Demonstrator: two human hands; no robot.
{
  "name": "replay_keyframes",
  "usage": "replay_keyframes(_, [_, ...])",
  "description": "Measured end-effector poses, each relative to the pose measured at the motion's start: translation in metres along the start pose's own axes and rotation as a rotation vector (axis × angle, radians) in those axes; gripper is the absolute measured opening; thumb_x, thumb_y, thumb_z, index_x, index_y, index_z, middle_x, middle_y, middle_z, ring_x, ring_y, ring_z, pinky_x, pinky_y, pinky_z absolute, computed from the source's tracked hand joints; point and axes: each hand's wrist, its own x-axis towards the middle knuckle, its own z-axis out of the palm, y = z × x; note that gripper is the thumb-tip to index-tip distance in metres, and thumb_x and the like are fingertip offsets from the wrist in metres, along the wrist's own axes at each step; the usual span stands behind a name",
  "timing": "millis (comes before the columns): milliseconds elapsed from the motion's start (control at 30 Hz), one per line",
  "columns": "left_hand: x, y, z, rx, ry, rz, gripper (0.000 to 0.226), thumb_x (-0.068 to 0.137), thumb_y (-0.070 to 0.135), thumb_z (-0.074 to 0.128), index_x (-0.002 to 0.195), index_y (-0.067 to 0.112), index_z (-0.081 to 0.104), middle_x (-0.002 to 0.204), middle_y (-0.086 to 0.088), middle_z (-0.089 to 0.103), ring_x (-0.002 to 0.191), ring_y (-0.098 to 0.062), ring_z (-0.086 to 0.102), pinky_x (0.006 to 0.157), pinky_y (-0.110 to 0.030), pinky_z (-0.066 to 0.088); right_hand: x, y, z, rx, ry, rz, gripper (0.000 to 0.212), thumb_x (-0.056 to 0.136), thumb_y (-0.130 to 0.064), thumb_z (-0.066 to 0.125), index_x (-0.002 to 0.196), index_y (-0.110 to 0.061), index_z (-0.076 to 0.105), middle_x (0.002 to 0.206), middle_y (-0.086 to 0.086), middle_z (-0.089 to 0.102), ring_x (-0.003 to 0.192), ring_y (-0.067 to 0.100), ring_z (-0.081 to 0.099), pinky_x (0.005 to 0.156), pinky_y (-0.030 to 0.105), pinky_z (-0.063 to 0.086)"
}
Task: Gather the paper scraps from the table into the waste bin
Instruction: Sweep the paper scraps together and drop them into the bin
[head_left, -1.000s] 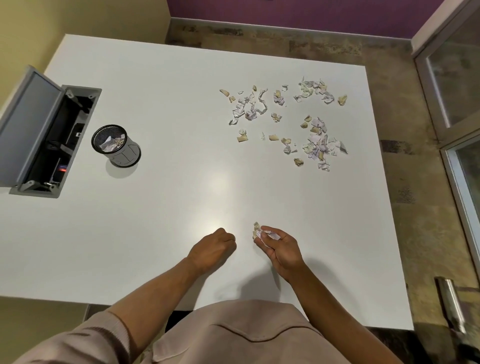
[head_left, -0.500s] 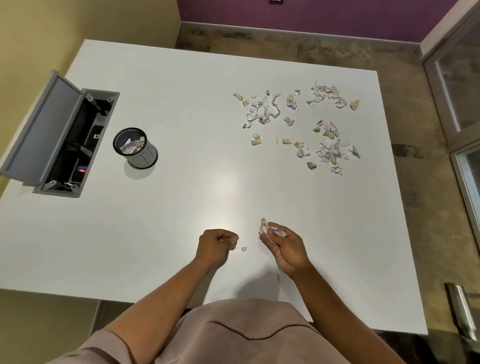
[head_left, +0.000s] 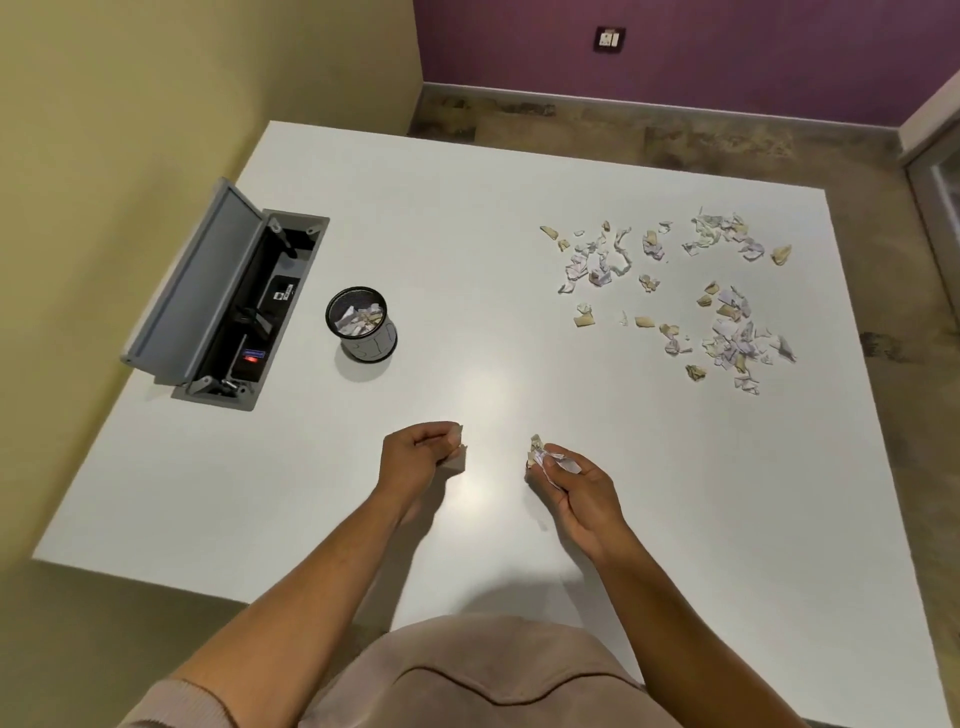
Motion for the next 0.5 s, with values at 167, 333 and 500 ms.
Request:
replay_keyframes(167, [0.028,0.036,-0.048,-0.038,0.106,0.054,0.016,0.078,0.006,0.076,0.074,0.021,0.079,0.08,-0.002,0.076,0.072,-0.014,0.07,0.08,-0.031,0.057,0.009,0.002,0.065,-0.018,-0.032,-0.019,0.012,0.085,0.006,0.065,0.095,0.0,0.07,0.092,0.01,0.075,0.082,0.017,0.074,0.066,0.02,0.057])
replay_keyframes(333, [0.058,0.07,-0.079,-0.061,0.201,0.111,0.013,0.079,0.003,0.075,0.083,0.015,0.075,0.078,-0.003,0.074,0.071,-0.014,0.067,0.076,-0.028,0.057,0.024,0.003,0.123,-0.031,-0.067,-0.053,0.011,0.087,0.009,0.061,0.093,0.002,0.067,0.091,0.013,0.071,0.075,0.017,0.074,0.068,0.022,0.059])
replay_keyframes(500, [0.092,0.101,-0.099,0.005,0.271,0.196,0.016,0.079,0.001,0.075,0.082,0.016,0.073,0.079,-0.003,0.073,0.072,-0.015,0.067,0.064,-0.019,0.054,0.041,0.0,0.18,-0.052,-0.095,-0.076,0.011,0.087,0.013,0.059,0.093,0.006,0.064,0.096,0.018,0.067,0.081,0.023,0.069,0.082,0.029,0.058])
